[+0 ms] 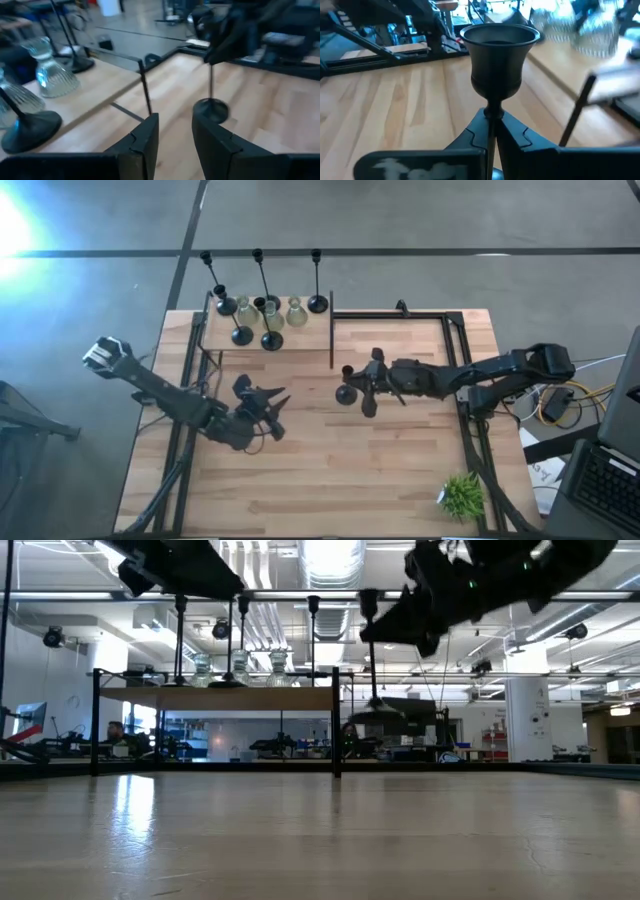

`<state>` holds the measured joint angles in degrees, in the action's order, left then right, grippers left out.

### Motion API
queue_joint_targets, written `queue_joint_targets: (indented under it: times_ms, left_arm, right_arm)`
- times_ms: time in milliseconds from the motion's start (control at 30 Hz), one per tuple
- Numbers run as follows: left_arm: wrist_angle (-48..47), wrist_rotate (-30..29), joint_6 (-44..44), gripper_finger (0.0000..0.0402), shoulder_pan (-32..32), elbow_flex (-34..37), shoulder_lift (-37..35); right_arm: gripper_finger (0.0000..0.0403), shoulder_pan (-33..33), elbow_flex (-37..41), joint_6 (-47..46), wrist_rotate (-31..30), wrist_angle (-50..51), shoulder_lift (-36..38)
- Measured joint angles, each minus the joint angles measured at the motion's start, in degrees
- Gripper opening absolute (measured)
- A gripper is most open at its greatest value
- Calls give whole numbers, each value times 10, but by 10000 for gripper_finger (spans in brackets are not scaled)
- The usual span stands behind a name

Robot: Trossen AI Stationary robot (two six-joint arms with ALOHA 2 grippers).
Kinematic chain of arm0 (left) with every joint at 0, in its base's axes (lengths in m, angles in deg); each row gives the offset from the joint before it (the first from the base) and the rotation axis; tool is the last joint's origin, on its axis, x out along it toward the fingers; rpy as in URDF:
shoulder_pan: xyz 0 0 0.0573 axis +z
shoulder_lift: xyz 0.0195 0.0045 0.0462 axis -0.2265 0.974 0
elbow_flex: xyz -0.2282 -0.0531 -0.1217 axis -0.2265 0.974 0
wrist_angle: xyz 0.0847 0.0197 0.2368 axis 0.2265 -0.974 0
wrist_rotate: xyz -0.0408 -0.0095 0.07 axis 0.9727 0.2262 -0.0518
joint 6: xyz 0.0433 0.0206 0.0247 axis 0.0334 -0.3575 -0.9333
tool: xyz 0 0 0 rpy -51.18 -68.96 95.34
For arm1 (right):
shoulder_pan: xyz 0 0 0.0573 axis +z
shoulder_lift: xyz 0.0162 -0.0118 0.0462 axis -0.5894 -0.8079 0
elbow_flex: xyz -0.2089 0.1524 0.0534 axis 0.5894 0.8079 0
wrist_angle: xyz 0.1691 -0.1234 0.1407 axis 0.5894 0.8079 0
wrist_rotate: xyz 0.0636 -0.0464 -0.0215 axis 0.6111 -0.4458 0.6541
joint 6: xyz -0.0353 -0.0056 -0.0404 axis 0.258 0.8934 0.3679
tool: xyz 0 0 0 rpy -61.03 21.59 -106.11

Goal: Pick & Place candle stick holders
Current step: Put the small black candle holder on the shelf

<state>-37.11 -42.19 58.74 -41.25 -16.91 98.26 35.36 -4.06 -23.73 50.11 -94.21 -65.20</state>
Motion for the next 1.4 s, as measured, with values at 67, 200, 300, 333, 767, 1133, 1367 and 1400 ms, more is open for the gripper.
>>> queue_joint_targets:
  times_ms: [67, 200, 300, 333, 767, 1133, 1367, 1400]
  left_arm:
    - [1, -17, -3, 118, 5, -17, 27]
    - [2, -6, -29, 117, 21, -59, 80]
    - [23, -4, -59, 117, 30, -94, 115]
    - [35, -4, -72, 117, 32, -102, 125]
    - [202, 73, -175, 117, 79, -120, 168]
    - [225, 117, -181, 118, 91, -120, 169]
    - [257, 131, -213, 118, 94, -120, 169]
    - [259, 132, -216, 118, 94, -120, 169]
  right_arm:
    - [11, 14, -26, 15, -7, 21, 4]
    - [11, 38, -71, 46, -5, 19, -3]
    - [11, 46, -92, 60, 14, 21, -16]
    - [11, 47, -98, 63, 20, 22, -22]
    - [11, 49, -126, 84, 23, 12, -49]
    - [11, 49, -126, 90, 41, -14, -49]
    - [11, 49, -126, 86, 55, -19, -49]
    - [11, 49, -126, 86, 55, -19, -49]
